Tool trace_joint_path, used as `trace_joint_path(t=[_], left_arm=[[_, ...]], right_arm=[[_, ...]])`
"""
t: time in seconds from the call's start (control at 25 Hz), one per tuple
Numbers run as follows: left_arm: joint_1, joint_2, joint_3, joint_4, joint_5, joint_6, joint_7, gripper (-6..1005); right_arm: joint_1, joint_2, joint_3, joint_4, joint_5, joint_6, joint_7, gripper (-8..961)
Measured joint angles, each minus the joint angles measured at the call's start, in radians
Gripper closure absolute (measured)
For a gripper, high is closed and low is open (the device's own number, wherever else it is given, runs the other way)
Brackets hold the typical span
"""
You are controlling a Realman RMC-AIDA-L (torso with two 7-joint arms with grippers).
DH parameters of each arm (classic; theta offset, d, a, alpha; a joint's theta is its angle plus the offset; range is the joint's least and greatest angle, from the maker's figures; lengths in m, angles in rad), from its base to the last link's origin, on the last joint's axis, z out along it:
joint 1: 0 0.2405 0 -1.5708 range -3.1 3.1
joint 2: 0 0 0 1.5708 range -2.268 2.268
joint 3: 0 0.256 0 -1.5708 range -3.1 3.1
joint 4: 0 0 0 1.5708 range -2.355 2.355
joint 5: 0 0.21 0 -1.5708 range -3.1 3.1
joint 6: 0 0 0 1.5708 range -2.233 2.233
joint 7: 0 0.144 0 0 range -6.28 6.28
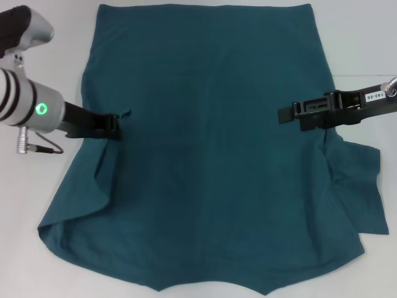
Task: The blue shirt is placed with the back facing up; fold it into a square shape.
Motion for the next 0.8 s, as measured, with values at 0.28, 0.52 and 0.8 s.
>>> trace_joint_path(t=[0.28,0.52,0.8], left_arm=[[-0.019,-0.003,-0.001,-0.053,-0.007,-0.053,0.007,971],[-0.002,-0.008,-0.002,-0.043,-0.048,-0.023,0.099,928],[0.121,-0.005,-0.094,0.044,-0.305,0.038,0.194,628]], right_arm=[[0.000,0.002,0.004,-0.003,0.003,0.001,0.000,28],[-0.007,-0.002,0.006,-0.004,0.038,0.011,-0.009,28],[-0.035,0.000,0.050,-0.005,0.078,0.049,-0.016,28]])
